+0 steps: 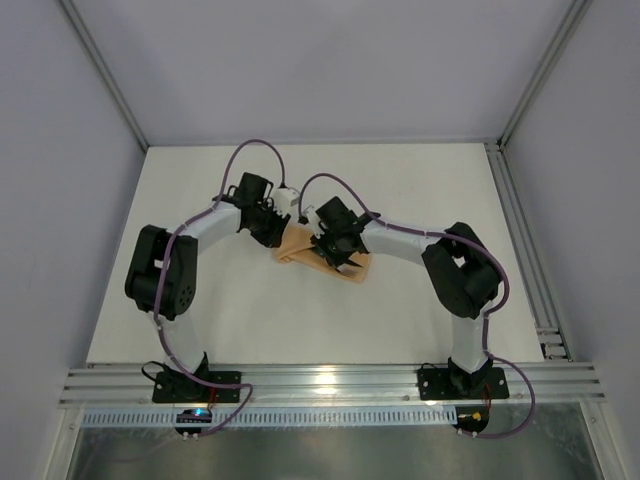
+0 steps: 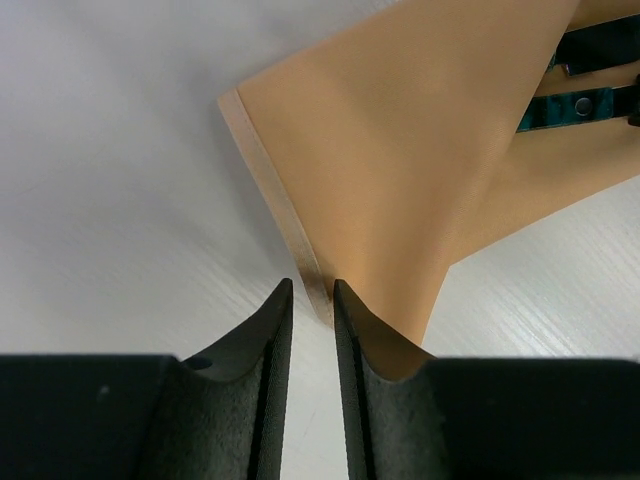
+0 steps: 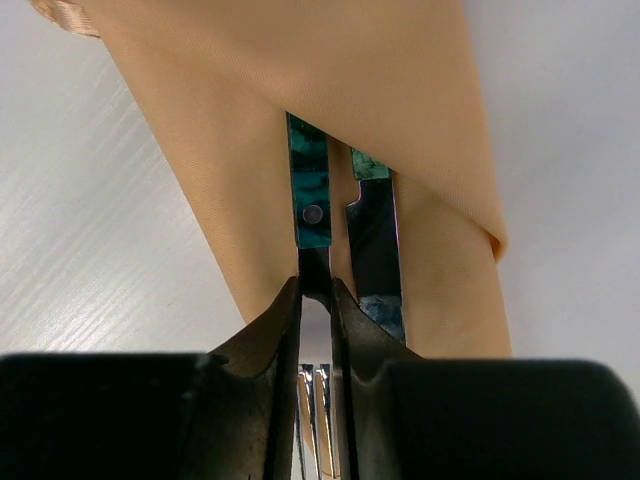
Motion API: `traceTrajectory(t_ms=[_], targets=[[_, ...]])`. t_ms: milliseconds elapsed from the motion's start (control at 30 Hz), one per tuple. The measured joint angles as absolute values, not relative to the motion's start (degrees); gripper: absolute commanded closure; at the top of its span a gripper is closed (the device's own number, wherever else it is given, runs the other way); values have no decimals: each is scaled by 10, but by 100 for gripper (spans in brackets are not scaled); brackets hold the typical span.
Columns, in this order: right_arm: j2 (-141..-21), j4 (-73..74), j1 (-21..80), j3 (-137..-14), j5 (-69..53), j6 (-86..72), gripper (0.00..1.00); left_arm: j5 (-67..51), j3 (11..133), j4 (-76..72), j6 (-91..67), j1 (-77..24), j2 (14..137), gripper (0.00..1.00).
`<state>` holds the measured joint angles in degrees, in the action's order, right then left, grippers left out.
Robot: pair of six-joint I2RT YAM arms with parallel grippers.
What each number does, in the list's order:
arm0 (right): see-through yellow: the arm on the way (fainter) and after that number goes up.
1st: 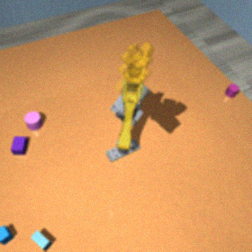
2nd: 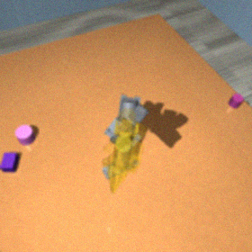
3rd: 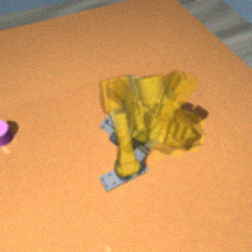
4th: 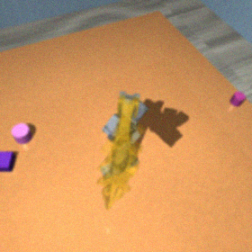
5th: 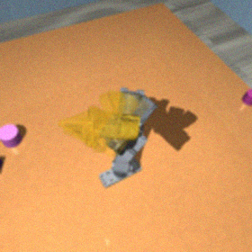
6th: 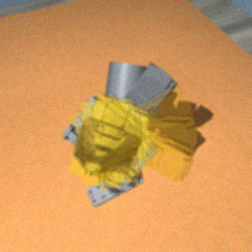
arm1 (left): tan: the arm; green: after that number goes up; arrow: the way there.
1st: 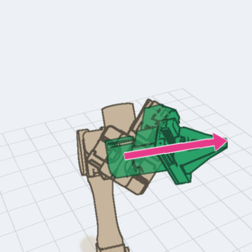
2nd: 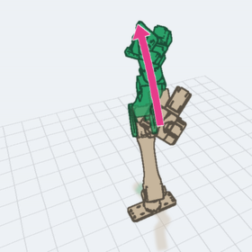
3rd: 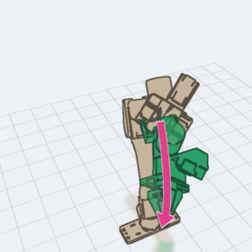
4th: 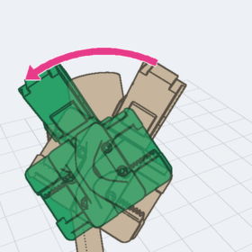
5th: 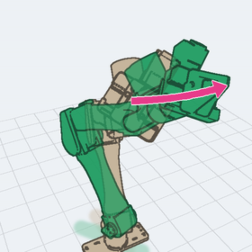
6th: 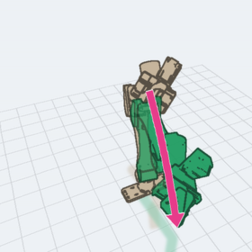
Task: Fold the napkin into a case and place the utensils inside
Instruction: Stuff the fork into the folded napkin.
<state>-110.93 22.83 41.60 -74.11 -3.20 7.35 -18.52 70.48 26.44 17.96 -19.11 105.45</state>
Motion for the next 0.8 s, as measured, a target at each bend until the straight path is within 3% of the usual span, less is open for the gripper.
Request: traceTrajectory(t_ms=[167,367,800], targets=[[-1109,229,418,-741,-34,93,87,-187,705,264,178,-190,1054,75],[-1109,229,431,-741,-34,146,91,-186,705,264,174,-190,1054,64],[-1119,236,443,-769,-40,205,92,-190,707,264,170,-178,1057,61]])
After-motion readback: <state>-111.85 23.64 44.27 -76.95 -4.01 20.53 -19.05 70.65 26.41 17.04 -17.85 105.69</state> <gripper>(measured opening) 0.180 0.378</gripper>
